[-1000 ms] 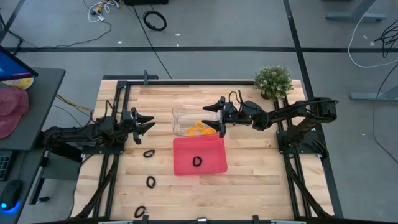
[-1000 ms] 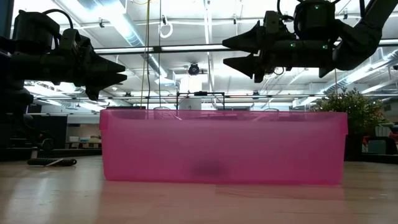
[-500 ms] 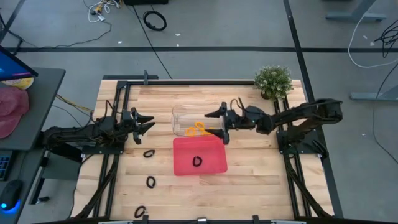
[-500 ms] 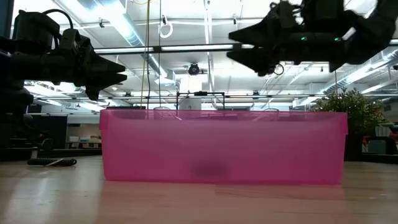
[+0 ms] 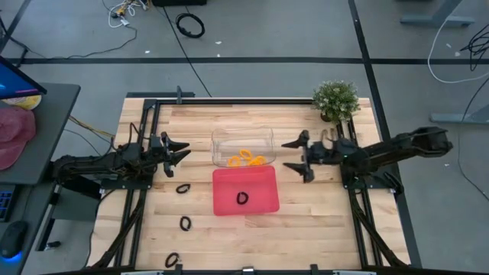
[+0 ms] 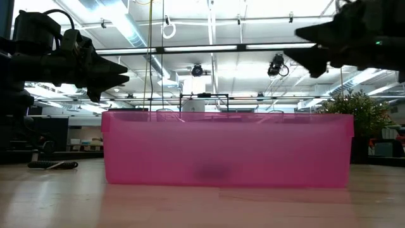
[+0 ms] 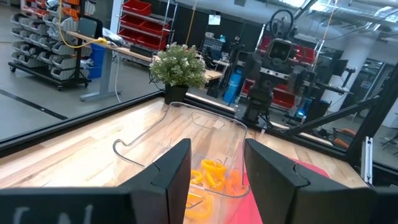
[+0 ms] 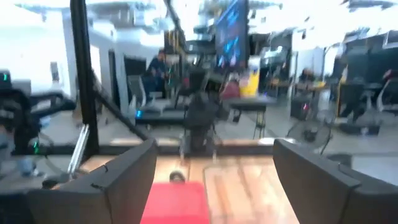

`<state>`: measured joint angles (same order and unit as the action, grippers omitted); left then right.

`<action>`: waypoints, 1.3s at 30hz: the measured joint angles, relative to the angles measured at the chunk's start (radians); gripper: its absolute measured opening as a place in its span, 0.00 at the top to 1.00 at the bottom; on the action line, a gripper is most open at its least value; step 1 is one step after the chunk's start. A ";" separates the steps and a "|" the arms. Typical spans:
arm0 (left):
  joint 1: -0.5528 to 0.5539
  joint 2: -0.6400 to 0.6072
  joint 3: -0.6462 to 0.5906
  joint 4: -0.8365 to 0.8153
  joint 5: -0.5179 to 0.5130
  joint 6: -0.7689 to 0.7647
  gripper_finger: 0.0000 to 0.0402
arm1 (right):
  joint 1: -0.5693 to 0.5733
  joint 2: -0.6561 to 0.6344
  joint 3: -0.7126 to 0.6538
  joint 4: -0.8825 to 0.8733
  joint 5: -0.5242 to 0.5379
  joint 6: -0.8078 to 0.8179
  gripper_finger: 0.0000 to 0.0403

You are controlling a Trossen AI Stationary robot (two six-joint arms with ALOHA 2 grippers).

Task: Sort spring keychains
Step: Put the black spring keychain into the red bin

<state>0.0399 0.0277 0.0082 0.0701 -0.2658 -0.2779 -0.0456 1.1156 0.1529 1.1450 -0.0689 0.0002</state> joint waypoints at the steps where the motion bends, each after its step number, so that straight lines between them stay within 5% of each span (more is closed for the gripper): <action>1: 0.000 0.000 0.000 0.000 0.000 0.000 0.62 | -0.010 -0.035 -0.021 0.010 -0.002 0.004 0.19; 8: 0.000 0.000 0.000 0.000 0.000 0.000 0.62 | -0.056 -0.286 -0.068 -0.145 -0.014 0.040 0.19; 22: 0.000 0.000 0.000 0.000 0.000 0.000 0.62 | -0.141 -0.812 0.034 -0.987 -0.018 0.043 0.19; 39: 0.000 0.000 0.000 0.000 0.000 0.000 0.62 | -0.141 -0.898 -0.136 -0.832 0.034 -0.005 0.19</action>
<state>0.0399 0.0277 0.0082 0.0700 -0.2657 -0.2779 -0.1866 0.2175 0.0170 0.3133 -0.0349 -0.0050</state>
